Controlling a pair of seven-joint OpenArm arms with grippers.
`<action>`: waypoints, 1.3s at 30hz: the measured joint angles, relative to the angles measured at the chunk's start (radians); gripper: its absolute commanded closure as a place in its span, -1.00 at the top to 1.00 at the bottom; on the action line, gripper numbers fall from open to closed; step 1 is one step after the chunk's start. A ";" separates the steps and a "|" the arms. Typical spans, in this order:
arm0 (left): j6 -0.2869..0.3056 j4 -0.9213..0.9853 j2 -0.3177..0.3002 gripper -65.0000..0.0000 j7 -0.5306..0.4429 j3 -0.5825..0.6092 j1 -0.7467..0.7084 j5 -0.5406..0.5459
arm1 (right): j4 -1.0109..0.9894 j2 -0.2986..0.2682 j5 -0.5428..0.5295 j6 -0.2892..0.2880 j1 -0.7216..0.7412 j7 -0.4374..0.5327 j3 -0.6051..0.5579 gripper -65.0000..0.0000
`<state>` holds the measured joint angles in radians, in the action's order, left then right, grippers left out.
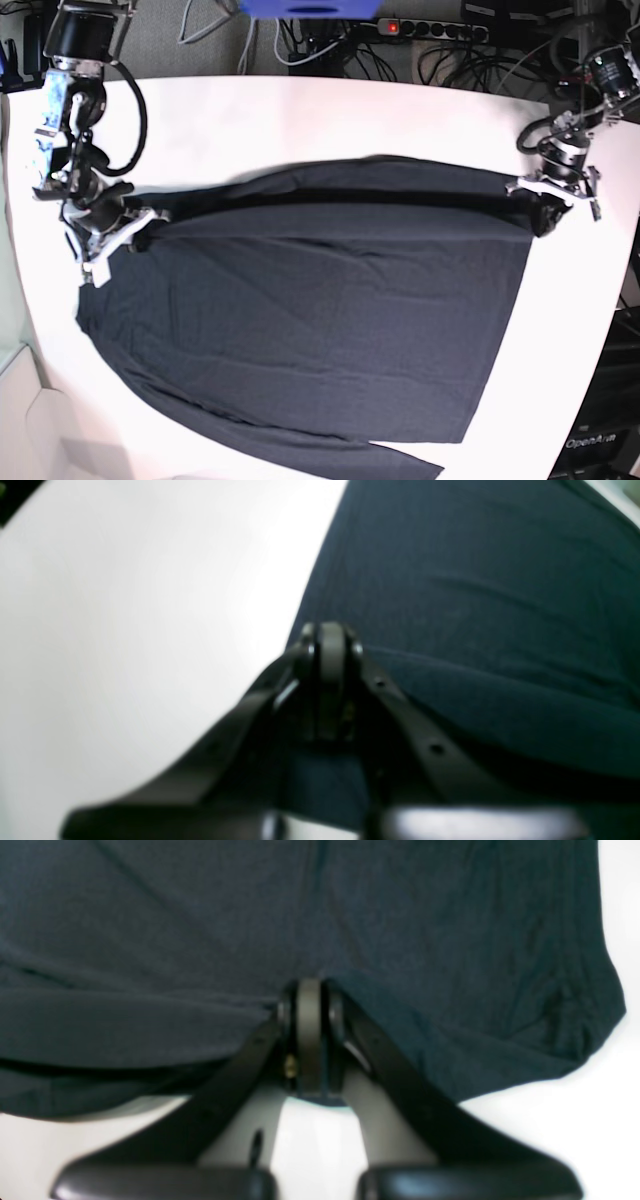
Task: Fold the T-shirt properly
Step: 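Lower both held corners back onto the table, stretching the shirt flat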
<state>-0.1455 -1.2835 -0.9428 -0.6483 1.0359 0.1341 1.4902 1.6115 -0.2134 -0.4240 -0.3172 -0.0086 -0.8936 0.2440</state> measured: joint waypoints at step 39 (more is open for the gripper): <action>0.000 -0.084 -0.002 0.02 -0.161 0.000 -0.209 0.006 | 0.122 0.001 0.000 0.000 -0.124 -0.001 0.005 -0.17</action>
<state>-0.1455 -1.3670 -0.9447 -0.8097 1.0359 -0.0753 1.4967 1.7336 -0.2127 -0.4236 -0.3176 -0.1322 -0.8944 0.2485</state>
